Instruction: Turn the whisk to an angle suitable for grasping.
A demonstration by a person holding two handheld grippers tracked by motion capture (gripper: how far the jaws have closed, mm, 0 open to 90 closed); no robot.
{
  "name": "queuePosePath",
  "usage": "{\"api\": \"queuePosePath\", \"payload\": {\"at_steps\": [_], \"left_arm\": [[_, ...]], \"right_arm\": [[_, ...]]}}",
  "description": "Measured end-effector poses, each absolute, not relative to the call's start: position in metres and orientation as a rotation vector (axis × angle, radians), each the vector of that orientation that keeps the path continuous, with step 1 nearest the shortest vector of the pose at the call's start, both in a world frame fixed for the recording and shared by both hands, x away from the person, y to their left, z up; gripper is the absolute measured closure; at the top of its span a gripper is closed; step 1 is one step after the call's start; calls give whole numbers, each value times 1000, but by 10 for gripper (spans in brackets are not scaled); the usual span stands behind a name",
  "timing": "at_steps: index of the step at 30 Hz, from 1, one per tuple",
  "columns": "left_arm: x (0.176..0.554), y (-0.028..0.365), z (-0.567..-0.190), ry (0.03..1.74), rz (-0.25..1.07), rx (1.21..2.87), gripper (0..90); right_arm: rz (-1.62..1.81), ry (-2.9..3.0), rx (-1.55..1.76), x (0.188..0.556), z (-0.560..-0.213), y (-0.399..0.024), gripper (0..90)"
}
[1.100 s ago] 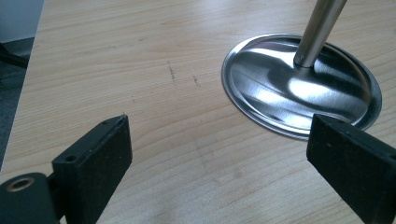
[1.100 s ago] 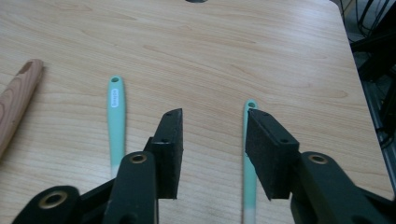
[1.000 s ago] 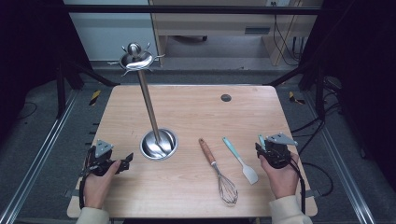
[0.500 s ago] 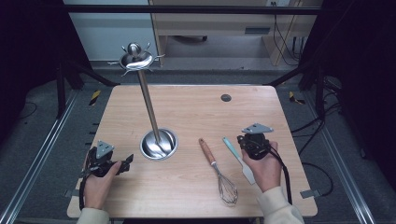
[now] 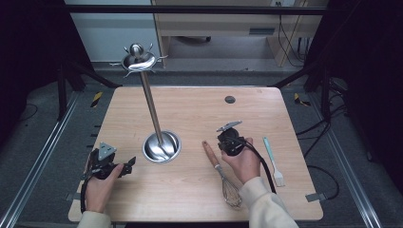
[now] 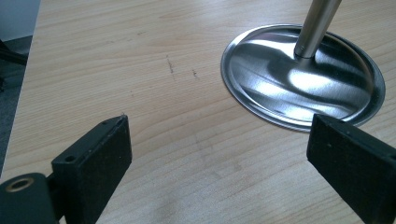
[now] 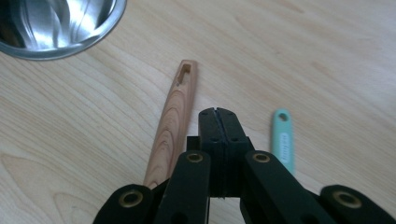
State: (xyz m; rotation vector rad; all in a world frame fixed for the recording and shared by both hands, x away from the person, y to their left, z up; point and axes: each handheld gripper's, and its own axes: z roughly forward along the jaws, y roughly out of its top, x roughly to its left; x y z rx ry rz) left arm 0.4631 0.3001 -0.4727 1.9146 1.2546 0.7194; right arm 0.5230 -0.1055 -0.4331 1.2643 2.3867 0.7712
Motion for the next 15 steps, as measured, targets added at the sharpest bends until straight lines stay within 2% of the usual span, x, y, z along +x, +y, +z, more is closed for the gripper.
{"api": "queuePosePath", "payload": {"at_steps": [15], "left_arm": [[463,299,-473,1249,710,1924,63]], "right_arm": [[646,2470,1330,549,-468,-80,900]]}}
